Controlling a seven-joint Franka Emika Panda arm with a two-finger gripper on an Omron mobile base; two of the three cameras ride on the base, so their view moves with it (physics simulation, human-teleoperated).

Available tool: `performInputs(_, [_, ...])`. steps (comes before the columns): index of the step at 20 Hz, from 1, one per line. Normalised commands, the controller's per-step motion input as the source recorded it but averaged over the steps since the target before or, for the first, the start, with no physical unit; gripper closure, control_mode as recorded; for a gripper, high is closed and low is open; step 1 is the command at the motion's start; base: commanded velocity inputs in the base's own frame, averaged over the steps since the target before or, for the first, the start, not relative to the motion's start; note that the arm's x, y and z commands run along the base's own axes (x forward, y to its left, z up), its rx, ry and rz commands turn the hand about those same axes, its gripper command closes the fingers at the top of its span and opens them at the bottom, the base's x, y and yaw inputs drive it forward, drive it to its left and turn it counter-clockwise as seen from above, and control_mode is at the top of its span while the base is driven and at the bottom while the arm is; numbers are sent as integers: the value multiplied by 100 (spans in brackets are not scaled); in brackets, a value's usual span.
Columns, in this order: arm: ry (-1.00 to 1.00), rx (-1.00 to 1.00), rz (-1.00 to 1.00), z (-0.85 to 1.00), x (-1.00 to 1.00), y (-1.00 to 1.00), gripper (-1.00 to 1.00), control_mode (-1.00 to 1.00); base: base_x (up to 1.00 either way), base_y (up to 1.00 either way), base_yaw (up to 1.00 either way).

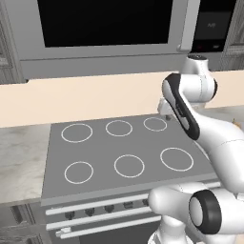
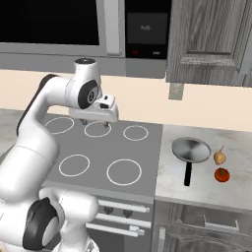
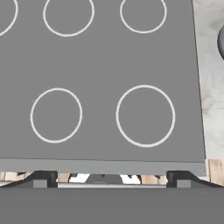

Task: Place the pan on the front left burner on the stove. Then place the tomato and the onion in the pan and turn on the front left burner.

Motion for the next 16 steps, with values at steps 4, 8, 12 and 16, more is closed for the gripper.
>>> performInputs(4, [10,-1,-1,-30,-10,-31,-100,-100,0,0,0])
performInputs(8, [8,0,-3,-28,-6,-38,-100,-100,0,0,0])
performInputs(12, [2,0,0,-18,0,-53,-100,-100,0,0,0])
performInputs(16, [0,0,0,-16,-9,-56,-100,-100,0,0,0])
